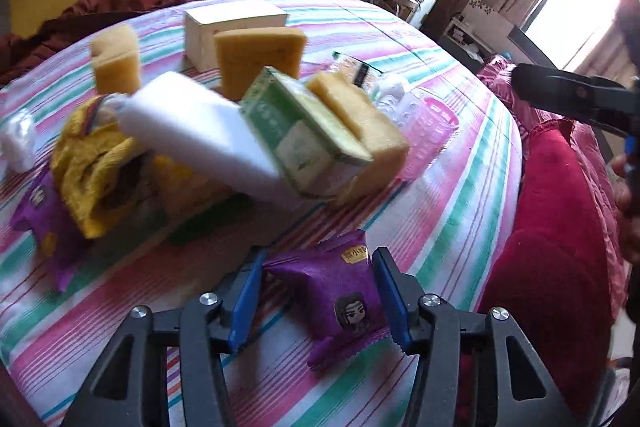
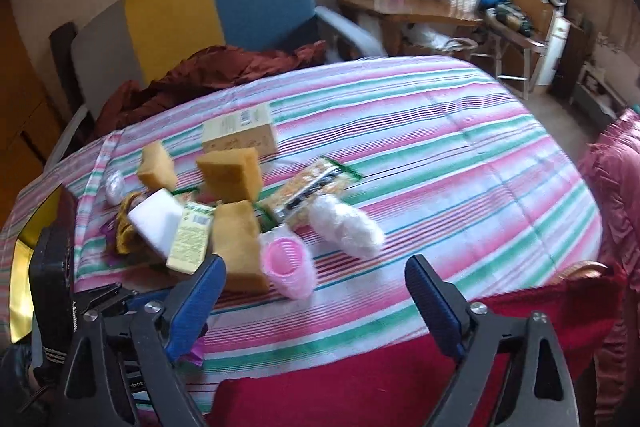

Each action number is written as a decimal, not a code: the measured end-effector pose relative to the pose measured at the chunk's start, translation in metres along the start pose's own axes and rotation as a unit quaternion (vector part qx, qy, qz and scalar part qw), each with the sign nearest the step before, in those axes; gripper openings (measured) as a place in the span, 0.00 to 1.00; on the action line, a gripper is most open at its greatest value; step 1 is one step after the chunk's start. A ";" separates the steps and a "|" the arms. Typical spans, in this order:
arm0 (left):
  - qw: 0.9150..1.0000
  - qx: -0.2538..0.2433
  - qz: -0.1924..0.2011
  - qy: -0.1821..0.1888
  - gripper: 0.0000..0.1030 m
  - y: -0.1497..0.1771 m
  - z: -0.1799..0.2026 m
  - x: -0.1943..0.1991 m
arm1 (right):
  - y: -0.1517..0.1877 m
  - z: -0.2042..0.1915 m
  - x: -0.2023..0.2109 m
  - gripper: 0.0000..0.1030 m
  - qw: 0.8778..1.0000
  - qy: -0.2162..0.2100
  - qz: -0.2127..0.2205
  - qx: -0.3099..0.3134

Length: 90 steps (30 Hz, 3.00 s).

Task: Organize objects
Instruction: 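Grasp a purple candy packet with the left tool while the right tool grasps the pink hair roller, then carry both items over the gold tray and open both tools to drop them, then lift both open tools away from the gold tray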

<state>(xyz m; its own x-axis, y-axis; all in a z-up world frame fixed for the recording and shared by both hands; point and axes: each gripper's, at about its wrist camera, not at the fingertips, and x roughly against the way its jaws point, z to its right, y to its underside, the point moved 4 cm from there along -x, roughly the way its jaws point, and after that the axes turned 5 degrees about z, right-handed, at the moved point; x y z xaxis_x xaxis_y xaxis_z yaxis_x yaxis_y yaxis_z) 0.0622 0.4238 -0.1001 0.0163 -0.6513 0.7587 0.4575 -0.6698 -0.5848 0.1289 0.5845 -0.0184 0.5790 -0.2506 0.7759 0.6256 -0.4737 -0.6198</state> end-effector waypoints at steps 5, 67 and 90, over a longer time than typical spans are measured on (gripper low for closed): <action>1.000 0.003 0.009 -0.009 0.51 0.003 -0.012 0.005 | 0.000 -0.012 -0.040 0.71 0.997 -0.010 -0.067 0.038; 0.873 0.255 0.177 -0.375 0.82 0.203 -0.234 0.332 | 0.058 -0.451 -0.037 0.63 0.932 -0.306 -0.070 0.178; 0.849 0.232 0.185 -0.436 0.94 0.183 -0.206 0.335 | 0.086 -0.410 -0.004 0.86 0.950 -0.178 0.079 0.242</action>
<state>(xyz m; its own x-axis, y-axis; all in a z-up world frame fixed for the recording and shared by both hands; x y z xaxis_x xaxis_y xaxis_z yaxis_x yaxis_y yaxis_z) -0.0322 0.0101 -0.0122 0.7954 -0.1386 0.5900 0.5758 -0.1313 -0.8070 -0.0341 0.1990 -0.0264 0.7716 0.0568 0.6335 0.6340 0.0122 -0.7733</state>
